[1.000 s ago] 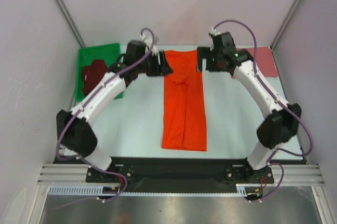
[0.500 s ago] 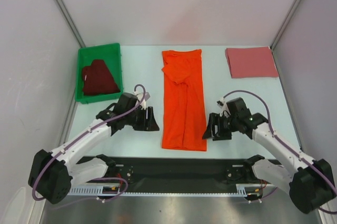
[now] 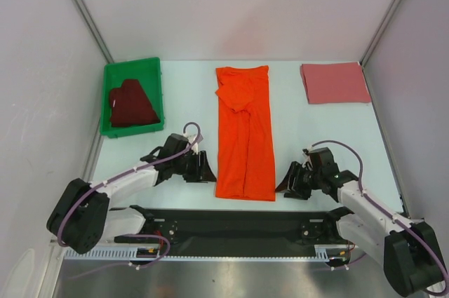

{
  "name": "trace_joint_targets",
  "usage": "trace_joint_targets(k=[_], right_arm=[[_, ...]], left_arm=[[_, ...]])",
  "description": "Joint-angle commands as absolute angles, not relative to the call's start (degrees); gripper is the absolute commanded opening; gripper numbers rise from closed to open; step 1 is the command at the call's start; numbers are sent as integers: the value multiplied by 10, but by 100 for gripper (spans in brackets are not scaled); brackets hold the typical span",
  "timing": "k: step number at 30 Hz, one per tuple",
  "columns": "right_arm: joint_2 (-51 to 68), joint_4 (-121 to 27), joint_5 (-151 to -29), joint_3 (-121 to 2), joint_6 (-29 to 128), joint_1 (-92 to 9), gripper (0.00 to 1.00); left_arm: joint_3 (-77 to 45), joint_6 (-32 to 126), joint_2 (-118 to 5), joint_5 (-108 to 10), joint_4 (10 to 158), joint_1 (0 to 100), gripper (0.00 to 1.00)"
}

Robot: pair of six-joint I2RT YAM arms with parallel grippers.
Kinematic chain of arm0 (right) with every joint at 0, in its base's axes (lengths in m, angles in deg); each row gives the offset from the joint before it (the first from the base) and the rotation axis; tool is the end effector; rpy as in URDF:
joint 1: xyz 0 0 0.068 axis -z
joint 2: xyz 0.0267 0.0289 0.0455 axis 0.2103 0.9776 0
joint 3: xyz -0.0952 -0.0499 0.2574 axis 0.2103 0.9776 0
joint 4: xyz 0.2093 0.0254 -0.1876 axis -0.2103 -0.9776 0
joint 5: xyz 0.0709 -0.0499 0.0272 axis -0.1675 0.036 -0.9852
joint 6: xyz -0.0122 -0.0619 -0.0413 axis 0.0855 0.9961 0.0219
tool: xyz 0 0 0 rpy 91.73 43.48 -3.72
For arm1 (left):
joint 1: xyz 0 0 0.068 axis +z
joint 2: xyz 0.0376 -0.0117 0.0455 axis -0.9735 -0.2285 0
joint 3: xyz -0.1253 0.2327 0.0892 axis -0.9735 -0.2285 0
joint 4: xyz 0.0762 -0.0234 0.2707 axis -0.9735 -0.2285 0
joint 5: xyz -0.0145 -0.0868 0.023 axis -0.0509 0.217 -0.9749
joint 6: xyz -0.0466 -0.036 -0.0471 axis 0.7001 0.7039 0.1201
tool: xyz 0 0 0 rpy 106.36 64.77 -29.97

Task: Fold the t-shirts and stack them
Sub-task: Fold the tshirt

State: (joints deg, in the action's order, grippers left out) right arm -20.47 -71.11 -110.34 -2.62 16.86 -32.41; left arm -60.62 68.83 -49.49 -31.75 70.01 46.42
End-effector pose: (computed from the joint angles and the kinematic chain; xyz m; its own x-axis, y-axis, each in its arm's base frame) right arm 0.1574 0.0897 0.1210 -0.9557 0.2466 -0.1607 0.0888 0.7620 0.6415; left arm 0.1945 -0.1459 0.1298 -0.9504 -0.0213 -0.3103 0.1857 0.7615 -0.6210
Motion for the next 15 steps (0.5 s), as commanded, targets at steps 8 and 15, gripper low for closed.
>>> trace_joint_targets(k=[8,15], right_arm=[[-141,-616,-1139,-10,205,-266,48],[-92,-589,-1168,-16,217,-265,46]], left_arm=[[-621,704,-576,-310,815,462,47],[-632,712,-602,-296,815,451,54]])
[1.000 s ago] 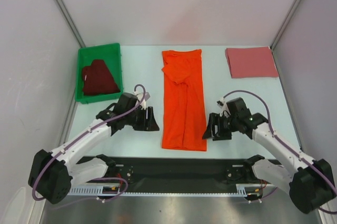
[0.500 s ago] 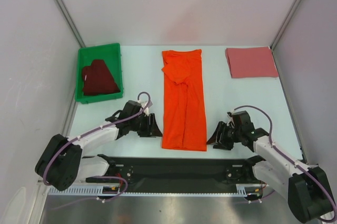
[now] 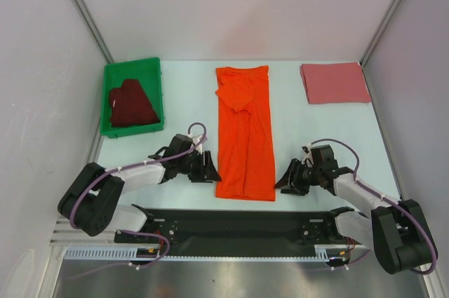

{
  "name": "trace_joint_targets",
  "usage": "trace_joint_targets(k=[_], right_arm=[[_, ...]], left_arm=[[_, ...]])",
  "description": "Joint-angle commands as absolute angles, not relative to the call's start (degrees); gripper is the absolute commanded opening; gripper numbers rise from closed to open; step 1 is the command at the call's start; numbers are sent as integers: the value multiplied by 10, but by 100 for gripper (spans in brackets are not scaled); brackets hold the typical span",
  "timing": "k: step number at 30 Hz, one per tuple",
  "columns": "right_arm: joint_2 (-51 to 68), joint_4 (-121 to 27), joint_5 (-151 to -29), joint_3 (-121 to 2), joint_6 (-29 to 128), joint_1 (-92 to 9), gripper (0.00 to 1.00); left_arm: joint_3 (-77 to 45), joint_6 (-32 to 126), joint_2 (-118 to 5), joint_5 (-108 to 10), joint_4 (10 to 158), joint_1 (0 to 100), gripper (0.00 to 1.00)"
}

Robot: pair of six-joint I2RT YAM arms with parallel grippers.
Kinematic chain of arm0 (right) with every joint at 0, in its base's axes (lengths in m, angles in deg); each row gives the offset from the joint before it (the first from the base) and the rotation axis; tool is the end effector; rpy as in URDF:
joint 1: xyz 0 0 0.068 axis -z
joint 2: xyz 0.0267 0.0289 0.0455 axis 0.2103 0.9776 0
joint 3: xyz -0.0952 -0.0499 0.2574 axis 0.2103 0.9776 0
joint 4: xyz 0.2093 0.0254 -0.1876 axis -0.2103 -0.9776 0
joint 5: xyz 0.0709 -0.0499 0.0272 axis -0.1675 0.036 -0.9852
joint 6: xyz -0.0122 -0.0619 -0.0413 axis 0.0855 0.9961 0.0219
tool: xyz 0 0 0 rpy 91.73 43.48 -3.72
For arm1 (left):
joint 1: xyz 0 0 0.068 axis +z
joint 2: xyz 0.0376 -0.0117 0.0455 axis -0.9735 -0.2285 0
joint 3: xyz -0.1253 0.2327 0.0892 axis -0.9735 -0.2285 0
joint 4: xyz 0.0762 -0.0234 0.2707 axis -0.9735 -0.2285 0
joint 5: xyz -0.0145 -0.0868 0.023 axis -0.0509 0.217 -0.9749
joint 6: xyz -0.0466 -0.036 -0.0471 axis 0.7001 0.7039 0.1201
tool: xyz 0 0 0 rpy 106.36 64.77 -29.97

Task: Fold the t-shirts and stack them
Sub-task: Fold the tshirt

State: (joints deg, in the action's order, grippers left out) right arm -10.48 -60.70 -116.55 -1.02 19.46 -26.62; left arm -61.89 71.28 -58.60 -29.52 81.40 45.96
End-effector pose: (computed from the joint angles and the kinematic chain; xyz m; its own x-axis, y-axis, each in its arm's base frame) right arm 0.1749 0.0819 0.0987 -0.9555 0.2672 -0.1247 0.1096 0.7146 0.6909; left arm 0.2049 -0.1569 0.1032 -0.9590 -0.0334 -0.2814 0.1682 0.7319 -0.6603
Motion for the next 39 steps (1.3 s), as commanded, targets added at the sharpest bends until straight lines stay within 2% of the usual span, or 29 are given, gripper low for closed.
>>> trace_joint_targets(k=[1,12,25,29,32,34,35,36,37,39], right_arm=[[-93,-586,-1168,-15,217,-265,45],[-67,-575,-1169,-14,216,-272,42],[-16,-521,-1161,-4,208,-287,39],[8,-502,-1161,4,207,-287,32],[16,-500,-1157,2,207,-287,22],[16,-504,-1151,-2,211,-287,17],[17,-506,-1149,-4,213,-287,10],[17,-509,-1150,-11,218,-288,6],[16,-511,-1152,-14,220,-288,3],[12,-520,-1156,-23,225,-298,0]], left_arm=[[-634,714,-602,-296,832,448,53],[-646,726,-617,-303,815,437,40],[-643,717,-638,-304,815,437,30],[-642,715,-643,-304,811,437,28],[-641,712,-645,-303,808,437,24],[-640,709,-644,-303,806,437,18],[-640,708,-642,-302,807,436,15],[-640,707,-643,-302,807,437,6],[-639,706,-641,-303,804,437,2],[-635,704,-638,-302,797,437,0]])
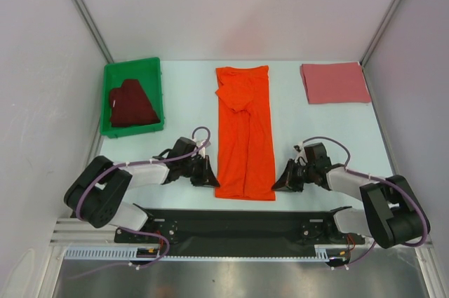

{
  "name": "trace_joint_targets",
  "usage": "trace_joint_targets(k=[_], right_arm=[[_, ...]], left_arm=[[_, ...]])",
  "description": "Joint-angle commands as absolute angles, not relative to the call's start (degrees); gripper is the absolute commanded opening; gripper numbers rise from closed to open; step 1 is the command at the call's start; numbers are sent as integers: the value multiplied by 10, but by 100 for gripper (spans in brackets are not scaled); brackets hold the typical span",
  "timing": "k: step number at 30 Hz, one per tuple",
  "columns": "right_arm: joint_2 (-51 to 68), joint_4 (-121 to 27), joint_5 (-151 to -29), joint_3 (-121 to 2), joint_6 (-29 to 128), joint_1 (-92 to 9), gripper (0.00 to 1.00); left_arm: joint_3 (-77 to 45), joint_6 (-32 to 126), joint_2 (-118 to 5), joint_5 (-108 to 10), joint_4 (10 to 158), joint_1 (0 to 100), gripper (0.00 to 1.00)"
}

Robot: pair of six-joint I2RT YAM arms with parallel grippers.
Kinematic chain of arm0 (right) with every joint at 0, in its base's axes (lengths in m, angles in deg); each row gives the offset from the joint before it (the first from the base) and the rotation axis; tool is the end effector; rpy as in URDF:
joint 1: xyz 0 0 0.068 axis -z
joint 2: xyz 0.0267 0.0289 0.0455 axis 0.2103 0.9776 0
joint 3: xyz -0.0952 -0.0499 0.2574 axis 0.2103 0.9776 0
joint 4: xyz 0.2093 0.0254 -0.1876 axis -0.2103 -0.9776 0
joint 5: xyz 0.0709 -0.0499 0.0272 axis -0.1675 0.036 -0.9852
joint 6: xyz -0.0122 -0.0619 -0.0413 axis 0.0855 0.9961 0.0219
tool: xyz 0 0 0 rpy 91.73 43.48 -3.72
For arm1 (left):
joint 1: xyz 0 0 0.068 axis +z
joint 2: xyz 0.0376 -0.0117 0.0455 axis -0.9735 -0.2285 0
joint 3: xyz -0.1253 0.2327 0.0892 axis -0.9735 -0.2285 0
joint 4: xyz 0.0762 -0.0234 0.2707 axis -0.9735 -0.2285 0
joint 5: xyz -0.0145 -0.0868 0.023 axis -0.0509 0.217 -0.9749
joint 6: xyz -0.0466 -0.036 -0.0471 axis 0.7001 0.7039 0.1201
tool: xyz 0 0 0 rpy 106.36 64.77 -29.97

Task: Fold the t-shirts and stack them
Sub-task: Fold the tshirt

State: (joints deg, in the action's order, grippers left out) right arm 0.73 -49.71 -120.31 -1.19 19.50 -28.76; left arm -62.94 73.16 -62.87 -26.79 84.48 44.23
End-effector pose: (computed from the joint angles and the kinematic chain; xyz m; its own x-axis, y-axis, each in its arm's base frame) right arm 0.1856 0.0960 0.0792 -0.9741 0.2041 -0.0971 0.0706 0.6828 0.7272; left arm 0.1970 -0.1642 0.0859 -0.9782 -0.0031 -0.2075 0.1431 0.7142 -0.6852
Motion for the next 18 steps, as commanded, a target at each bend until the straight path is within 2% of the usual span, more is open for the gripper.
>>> trace_joint_targets(k=[1,11,18], right_arm=[[2,-523,-1155,-27,228,-304,0],[-95,-598,-1137,-90,199,-344,0],[-1,-636,-1152,-239,251,-316,0]], left_arm=[[-634,703,-634,-302,792,437,0],[-576,687,-518,-323,680,436,0],[-423,640,-575,-369,609,444,0]])
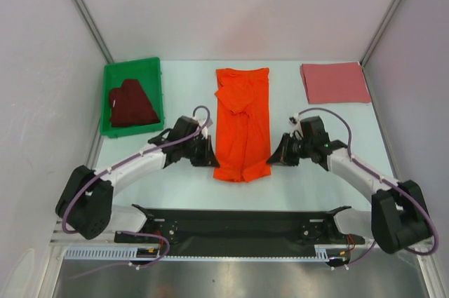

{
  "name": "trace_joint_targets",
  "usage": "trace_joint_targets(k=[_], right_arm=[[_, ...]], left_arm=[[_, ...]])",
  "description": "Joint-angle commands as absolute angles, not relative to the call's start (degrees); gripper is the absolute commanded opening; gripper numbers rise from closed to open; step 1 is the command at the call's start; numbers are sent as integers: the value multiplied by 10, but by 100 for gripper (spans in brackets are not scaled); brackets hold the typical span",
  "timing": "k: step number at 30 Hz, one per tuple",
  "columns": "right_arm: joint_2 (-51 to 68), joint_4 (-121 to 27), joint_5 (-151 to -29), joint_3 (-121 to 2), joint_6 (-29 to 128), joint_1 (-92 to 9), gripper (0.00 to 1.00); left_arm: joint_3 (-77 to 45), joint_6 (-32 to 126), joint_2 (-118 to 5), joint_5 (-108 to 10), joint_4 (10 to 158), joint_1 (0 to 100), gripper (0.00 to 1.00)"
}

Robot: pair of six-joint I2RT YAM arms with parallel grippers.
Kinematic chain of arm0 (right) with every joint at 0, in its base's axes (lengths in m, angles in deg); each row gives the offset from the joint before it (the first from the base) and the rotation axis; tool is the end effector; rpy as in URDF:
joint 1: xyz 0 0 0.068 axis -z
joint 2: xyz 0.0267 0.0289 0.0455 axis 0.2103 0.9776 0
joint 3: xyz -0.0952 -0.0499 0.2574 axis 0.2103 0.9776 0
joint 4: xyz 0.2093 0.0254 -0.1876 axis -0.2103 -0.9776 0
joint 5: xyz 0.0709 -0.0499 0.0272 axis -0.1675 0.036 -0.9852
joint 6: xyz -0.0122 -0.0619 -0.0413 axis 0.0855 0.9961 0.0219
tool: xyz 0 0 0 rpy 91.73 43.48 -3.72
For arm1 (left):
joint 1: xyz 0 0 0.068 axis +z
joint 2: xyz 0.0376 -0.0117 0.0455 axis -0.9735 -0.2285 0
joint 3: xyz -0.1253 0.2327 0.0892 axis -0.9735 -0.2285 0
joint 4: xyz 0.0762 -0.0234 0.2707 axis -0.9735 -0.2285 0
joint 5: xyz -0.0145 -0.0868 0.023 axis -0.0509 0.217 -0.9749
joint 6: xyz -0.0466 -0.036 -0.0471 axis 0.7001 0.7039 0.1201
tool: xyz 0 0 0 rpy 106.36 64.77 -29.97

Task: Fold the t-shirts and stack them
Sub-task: Fold the tshirt

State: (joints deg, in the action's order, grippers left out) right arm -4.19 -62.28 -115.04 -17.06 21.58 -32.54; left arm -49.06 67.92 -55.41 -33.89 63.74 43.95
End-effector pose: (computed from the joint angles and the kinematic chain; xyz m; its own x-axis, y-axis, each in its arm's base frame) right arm 0.2253 0.1202 0.1625 -0.9458 0.1613 -0.2818 -0.0880 0.7080 0.7007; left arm 0.2208 -0.1727 0.1611 -0.9452 0.0206 -0.3260 0.2206 0.7762 -0.5906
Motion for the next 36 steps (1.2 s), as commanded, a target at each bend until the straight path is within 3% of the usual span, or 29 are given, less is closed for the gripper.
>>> trace_joint_targets(k=[1,13,24,36], right_arm=[[19,-640,-1153,-255,261,-309,0],[273,-681,-1189,-502,342,-232,0],[406,-704,-1215,-627,359,-222,0],[449,-705,-1215,-669,350,-215,0]], left_arm=[[-406,637,-591,-372,606,447,0],[-124,610,-841,-356,559,513,0],[-43,616,-936,-354,543,559,0],[27,609,-1008,-333,529,573,0]])
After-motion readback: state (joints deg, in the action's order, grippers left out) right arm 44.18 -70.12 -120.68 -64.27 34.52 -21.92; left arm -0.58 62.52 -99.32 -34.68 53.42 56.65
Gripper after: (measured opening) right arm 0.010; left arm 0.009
